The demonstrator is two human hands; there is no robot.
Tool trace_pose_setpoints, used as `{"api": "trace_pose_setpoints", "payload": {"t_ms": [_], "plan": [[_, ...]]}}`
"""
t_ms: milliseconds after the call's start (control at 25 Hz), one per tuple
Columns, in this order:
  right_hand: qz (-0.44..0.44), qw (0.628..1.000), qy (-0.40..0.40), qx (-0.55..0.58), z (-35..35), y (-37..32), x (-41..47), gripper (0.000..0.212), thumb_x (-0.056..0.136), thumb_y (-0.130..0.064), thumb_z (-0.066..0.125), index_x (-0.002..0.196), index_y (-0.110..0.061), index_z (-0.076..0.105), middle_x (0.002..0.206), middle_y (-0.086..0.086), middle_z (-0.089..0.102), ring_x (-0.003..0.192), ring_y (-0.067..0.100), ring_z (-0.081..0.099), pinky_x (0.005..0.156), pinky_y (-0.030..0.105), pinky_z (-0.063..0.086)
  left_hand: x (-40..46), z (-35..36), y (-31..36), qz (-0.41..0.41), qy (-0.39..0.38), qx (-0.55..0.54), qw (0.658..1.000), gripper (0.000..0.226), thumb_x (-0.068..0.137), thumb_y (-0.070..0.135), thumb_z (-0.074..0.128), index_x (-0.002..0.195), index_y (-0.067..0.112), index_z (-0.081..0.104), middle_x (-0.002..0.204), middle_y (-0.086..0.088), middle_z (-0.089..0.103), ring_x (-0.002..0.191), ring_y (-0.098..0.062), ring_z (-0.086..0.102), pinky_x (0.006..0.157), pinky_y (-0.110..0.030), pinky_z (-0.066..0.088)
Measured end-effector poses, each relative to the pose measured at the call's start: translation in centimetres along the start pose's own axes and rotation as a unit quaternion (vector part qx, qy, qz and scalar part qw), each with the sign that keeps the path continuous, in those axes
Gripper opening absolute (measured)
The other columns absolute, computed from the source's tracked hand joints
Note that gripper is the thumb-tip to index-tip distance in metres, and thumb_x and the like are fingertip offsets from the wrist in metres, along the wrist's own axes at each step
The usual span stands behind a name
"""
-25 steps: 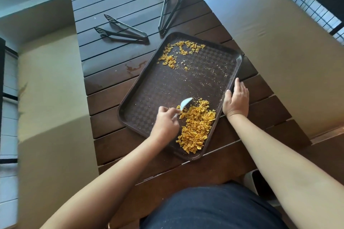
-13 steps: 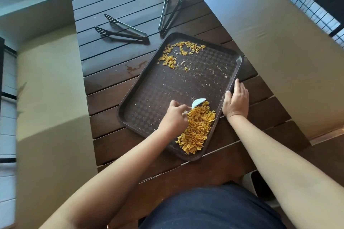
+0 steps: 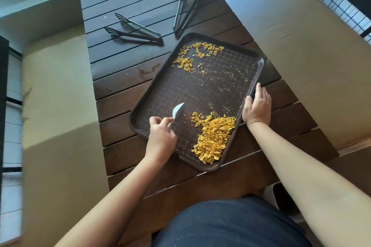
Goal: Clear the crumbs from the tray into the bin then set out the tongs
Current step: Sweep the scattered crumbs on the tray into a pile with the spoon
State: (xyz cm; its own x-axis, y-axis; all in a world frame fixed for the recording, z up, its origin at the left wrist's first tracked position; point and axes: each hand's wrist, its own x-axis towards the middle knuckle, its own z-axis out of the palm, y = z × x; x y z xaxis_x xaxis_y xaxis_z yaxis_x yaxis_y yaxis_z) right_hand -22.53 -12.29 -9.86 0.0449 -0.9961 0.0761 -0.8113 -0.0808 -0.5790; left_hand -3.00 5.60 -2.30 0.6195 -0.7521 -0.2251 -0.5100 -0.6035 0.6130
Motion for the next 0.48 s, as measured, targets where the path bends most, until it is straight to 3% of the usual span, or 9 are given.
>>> {"api": "trace_pose_setpoints", "payload": {"t_ms": [280,480], "plan": [[0.0,1.0,0.001,0.003,-0.1,-0.1,0.0,0.066,0.084,-0.03,0.028,0.142,0.0,0.03,0.146,0.019,0.035,0.138,0.029,0.028,0.115,0.036,0.014,-2.5,1.7,0.4,0.045,-0.076,0.004,0.996,0.031,0.089,0.005,0.048,0.115,0.011,0.064,0.106,-0.001,0.042,0.087,-0.011,0.048,0.076,-0.016,0.039],[0.0,1.0,0.0,-0.003,-0.1,-0.1,-0.1,0.065,0.084,-0.03,0.028,0.142,0.0,0.03,0.147,0.018,0.035,0.138,0.029,0.028,0.115,0.036,0.014,0.3,1.7,2.1,0.036,-0.052,-0.019,0.998,0.03,0.091,0.007,0.048,0.117,0.013,0.063,0.112,-0.004,0.042,0.09,-0.018,0.053,0.075,-0.021,0.045]]}}
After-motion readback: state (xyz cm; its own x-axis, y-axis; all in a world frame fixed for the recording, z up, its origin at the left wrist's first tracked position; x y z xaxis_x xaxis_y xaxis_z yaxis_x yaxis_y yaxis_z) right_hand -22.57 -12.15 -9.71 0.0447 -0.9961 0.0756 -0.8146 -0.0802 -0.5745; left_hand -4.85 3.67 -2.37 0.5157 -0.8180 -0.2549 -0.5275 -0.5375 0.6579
